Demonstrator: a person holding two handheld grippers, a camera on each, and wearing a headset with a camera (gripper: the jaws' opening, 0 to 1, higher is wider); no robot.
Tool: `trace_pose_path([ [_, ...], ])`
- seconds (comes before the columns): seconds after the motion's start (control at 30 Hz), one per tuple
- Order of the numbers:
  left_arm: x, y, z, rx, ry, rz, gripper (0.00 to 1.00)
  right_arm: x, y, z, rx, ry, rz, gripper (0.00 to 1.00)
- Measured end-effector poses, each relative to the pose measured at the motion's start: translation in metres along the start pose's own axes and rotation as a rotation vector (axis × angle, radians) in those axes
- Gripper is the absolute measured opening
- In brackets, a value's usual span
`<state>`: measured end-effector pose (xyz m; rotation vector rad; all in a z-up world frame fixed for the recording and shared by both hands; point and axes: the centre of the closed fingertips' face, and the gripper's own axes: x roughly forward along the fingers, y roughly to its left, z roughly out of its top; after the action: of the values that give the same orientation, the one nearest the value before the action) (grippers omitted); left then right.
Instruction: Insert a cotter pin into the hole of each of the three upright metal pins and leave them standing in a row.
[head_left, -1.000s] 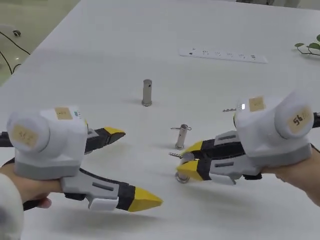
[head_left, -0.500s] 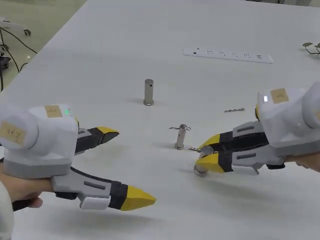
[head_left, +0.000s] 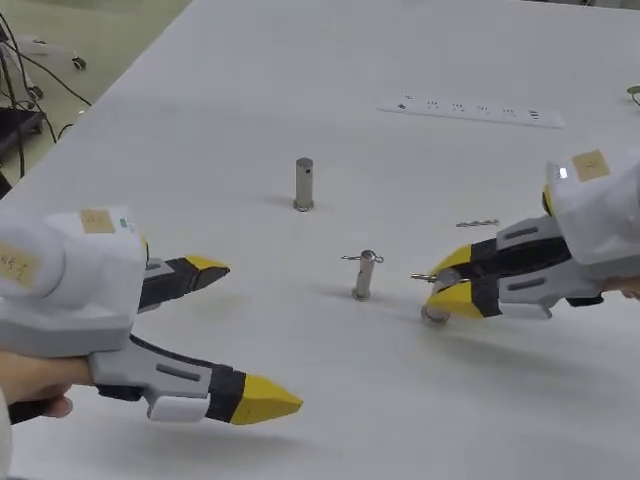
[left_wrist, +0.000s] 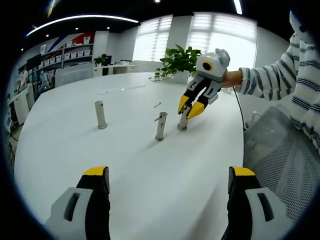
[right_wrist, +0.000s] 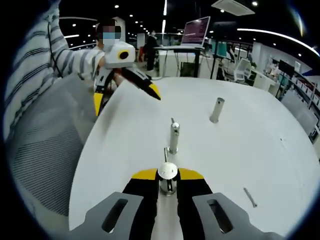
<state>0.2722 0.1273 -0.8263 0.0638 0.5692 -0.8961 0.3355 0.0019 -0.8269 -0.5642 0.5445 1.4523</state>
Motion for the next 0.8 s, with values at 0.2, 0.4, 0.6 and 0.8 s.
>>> trace_pose_path([
  [0.2,-0.004,-0.002,0.004,-0.018,-0.013,0.018,0.99,0.0,-0.007,-0.001,-0.02,-0.003,0.019,0.13],
  [0.4,-0.006,-0.001,0.0,-0.029,0.003,0.029,0.99,0.003,-0.013,-0.003,-0.031,-0.001,0.036,0.13],
  [0.6,-0.007,0.0,-0.003,-0.039,0.018,0.04,0.99,0.004,-0.016,-0.002,-0.036,-0.007,0.048,0.13],
  [0.8,-0.007,0.0,-0.005,-0.039,0.023,0.047,0.99,0.002,-0.02,-0.004,-0.031,-0.016,0.056,0.14],
])
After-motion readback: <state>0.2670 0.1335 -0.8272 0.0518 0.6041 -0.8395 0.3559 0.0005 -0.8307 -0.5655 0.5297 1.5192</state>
